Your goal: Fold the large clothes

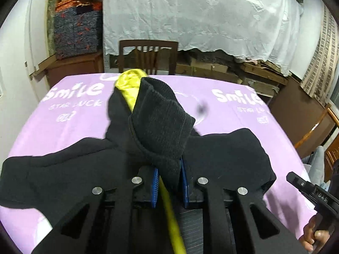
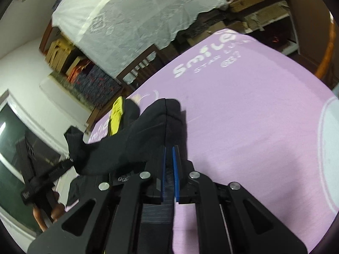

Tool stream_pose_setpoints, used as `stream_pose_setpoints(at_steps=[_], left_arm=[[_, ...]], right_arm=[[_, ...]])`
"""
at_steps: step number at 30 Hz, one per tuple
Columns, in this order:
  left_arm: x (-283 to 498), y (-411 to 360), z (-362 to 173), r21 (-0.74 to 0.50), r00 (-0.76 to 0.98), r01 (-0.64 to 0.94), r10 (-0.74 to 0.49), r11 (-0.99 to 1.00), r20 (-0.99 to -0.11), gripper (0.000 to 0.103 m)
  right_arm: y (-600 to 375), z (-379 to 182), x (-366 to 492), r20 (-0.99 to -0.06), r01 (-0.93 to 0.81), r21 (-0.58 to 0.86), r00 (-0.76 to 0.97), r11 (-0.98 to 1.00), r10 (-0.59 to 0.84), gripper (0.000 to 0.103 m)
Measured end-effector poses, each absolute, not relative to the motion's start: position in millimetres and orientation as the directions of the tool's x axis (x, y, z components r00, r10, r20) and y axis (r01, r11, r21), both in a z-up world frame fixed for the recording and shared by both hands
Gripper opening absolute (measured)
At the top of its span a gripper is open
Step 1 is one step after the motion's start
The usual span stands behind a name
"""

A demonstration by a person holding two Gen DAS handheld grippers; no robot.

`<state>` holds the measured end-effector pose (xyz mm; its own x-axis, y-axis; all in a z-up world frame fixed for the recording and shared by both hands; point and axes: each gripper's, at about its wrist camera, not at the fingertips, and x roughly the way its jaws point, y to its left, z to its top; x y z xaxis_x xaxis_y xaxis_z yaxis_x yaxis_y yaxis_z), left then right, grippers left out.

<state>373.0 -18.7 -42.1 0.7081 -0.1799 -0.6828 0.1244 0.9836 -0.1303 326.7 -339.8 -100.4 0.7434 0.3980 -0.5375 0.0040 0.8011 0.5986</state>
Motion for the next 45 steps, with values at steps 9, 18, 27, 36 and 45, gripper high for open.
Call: stream_pose_setpoints(at_steps=[9, 18, 27, 36, 45], left_arm=[[360, 28, -98, -0.126, 0.604, 0.046, -0.128, 0.991, -0.787, 0.05], [340, 103, -86, -0.294, 0.625, -0.139, -0.146, 0.946, -0.767, 0.054], [340, 34, -52, -0.214, 0.651, 0.101, -0.227, 0.972, -0.725, 0.059], [383, -3, -102, -0.189, 0.581, 0.113, -0.22, 0.975, -0.784, 0.062], [378, 0, -111, -0.145, 0.603, 0.149, -0.206, 0.978, -0.77, 0.061]], right_arm=[[-290, -104, 333, -0.604, -0.104, 0.492, 0.673, 0.864, 0.426, 0.007], [-294, -110, 334, -0.623, -0.1, 0.502, 0.648, 0.859, 0.439, 0.007], [-283, -73, 351, -0.59, -0.127, 0.513, 0.666, 0.849, 0.456, 0.007], [-249, -95, 409, -0.639, -0.134, 0.526, 0.589, 0.84, 0.495, 0.007], [-316, -160, 420, -0.581, 0.023, 0.741, 0.522, 0.671, 0.625, 0.0]])
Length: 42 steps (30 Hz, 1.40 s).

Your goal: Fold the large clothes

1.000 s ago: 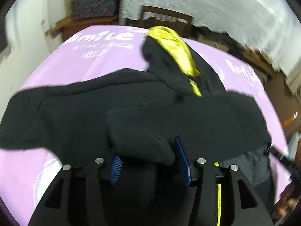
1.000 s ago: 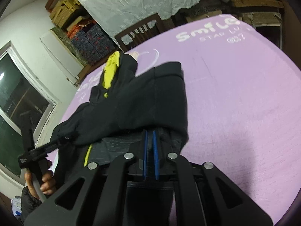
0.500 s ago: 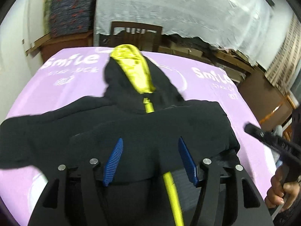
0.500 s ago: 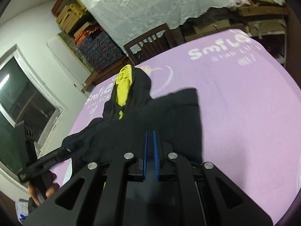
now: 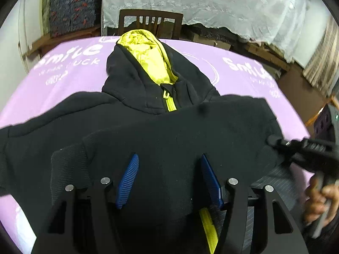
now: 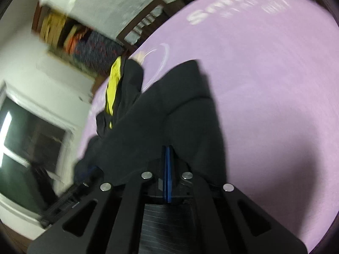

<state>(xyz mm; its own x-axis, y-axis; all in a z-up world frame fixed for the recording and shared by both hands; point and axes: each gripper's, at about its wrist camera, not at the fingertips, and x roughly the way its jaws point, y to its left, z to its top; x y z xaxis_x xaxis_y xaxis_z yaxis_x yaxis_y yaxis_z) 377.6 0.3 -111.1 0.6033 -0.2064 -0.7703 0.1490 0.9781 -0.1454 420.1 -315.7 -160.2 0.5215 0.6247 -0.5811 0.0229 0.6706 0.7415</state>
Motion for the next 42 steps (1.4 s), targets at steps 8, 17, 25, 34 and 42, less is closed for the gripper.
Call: stream_pose_setpoints(at_steps=[8, 17, 25, 34, 42], left_arm=[[379, 6, -112, -0.184, 0.605, 0.141, -0.232, 0.973, -0.762, 0.061], [378, 5, -110, -0.203, 0.61, 0.132, -0.241, 0.97, -0.755, 0.061], [379, 16, -108, -0.251, 0.594, 0.121, -0.273, 0.96, -0.757, 0.062], [325, 137, -76, -0.327, 0.616, -0.084, -0.208, 0.941, -0.759, 0.069], [237, 298, -74, -0.436, 0.659, -0.423, -0.061, 0.794, -0.75, 0.071]], right_arm=[[-354, -149, 402, -0.584, 0.116, 0.729, 0.619, 0.675, 0.525, 0.002], [-301, -134, 449, -0.668, 0.048, 0.597, 0.584, 0.801, 0.462, 0.0], [-331, -131, 411, -0.707, 0.174, 0.544, 0.621, 0.821, 0.337, 0.004], [-284, -78, 319, -0.575, -0.023, 0.638, 0.651, 0.77, 0.496, 0.015], [-207, -59, 275, -0.526, -0.166, 0.665, 0.589, 0.729, 0.614, 0.028]])
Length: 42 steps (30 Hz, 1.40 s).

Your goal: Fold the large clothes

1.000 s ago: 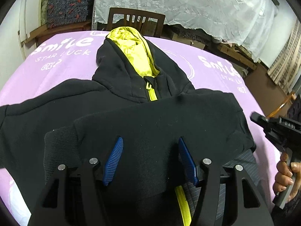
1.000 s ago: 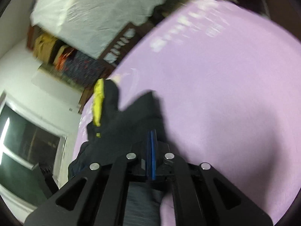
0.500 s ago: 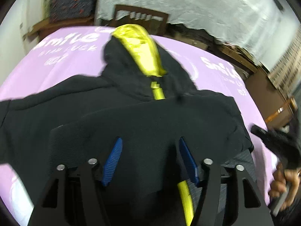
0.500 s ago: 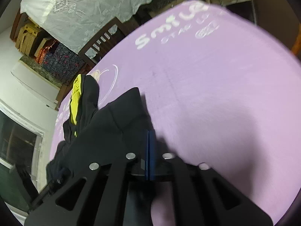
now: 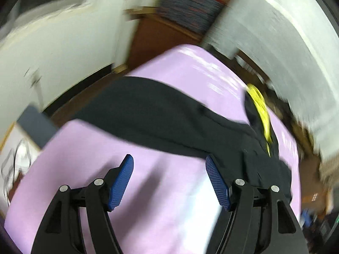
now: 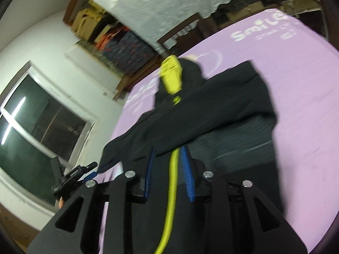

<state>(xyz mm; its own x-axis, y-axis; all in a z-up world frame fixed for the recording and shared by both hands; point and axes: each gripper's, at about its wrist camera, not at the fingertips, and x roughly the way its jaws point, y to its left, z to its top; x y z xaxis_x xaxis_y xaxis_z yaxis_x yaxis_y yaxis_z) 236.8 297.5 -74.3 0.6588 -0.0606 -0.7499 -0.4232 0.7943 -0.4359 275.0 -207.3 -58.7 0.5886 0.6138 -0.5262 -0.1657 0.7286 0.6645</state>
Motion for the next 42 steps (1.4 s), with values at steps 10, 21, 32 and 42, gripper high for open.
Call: stream_pose_setpoints(at_steps=[10, 21, 32, 42], left_arm=[[240, 330, -90, -0.597, 0.691, -0.449, -0.165, 0.665, -0.704, 0.07], [260, 332, -114, -0.653, 0.733, -0.511, -0.113, 0.559, -0.671, 0.07], [262, 355, -112, -0.691, 0.788, -0.503, -0.054, 0.519, -0.613, 0.06], [275, 356, -114, -0.584, 0.717, -0.574, 0.008, 0.574, -0.697, 0.009]], right_arm=[[-203, -63, 261, -0.531, -0.15, 0.668, 0.59, 0.729, 0.608, 0.035], [-218, -101, 272, -0.545, -0.087, 0.701, 0.574, 0.708, 0.61, 0.038], [-226, -123, 279, -0.577, -0.041, 0.702, 0.552, 0.711, 0.601, 0.041], [-225, -125, 283, -0.591, -0.026, 0.689, 0.559, 0.725, 0.582, 0.041]])
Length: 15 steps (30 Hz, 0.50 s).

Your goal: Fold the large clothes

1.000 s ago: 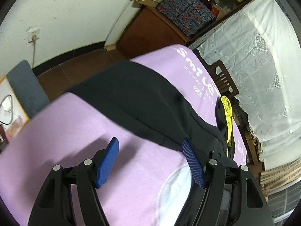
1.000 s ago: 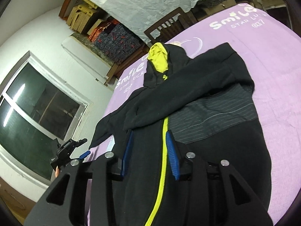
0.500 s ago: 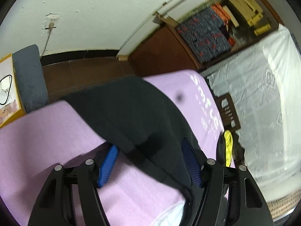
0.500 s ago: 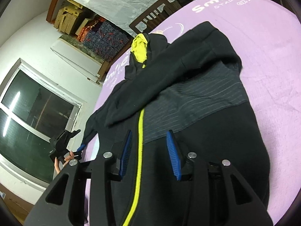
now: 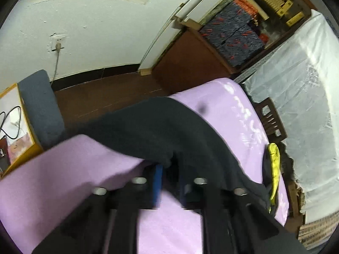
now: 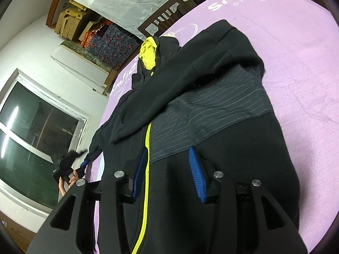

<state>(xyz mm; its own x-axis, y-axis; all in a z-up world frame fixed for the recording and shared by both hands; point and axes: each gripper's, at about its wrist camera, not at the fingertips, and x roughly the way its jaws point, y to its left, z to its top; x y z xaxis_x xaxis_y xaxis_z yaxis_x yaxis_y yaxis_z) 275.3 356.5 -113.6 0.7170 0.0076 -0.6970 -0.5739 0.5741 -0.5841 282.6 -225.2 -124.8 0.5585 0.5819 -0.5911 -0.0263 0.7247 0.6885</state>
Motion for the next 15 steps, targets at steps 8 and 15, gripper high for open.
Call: stream_pose_setpoints(at_steps=[8, 15], left_arm=[[275, 339, -81, -0.486, 0.707, -0.551, 0.069, 0.679, -0.704, 0.005], [291, 279, -18, -0.34, 0.733, -0.451, 0.126, 0.825, -0.668, 0.005]], right_arm=[[-229, -118, 283, -0.583, -0.027, 0.682, 0.583, 0.731, 0.566, 0.041], [-233, -113, 279, -0.567, -0.041, 0.687, 0.594, 0.725, 0.571, 0.041]])
